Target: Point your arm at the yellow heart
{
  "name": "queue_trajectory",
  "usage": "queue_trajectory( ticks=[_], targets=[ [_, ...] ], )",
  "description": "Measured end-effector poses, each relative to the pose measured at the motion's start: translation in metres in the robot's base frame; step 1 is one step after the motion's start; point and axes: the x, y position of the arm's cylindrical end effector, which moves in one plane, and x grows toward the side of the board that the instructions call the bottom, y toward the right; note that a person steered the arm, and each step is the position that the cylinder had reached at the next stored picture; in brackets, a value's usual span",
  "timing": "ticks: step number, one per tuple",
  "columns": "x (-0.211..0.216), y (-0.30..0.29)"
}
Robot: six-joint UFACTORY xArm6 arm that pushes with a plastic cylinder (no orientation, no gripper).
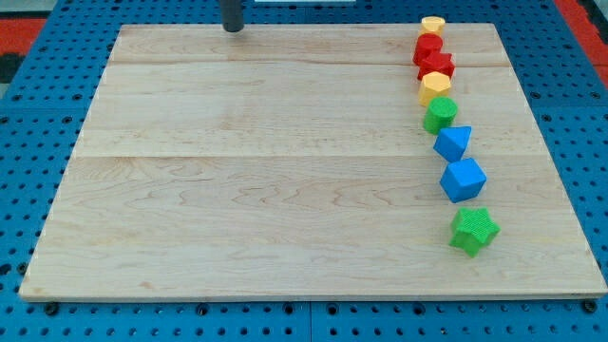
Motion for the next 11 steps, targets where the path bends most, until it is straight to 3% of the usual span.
queue_trajectory(
  ticks=[2,4,11],
  targets=[
    [0.002,0.055],
    [0.000,0.152],
    [0.000,0.213]
  ],
)
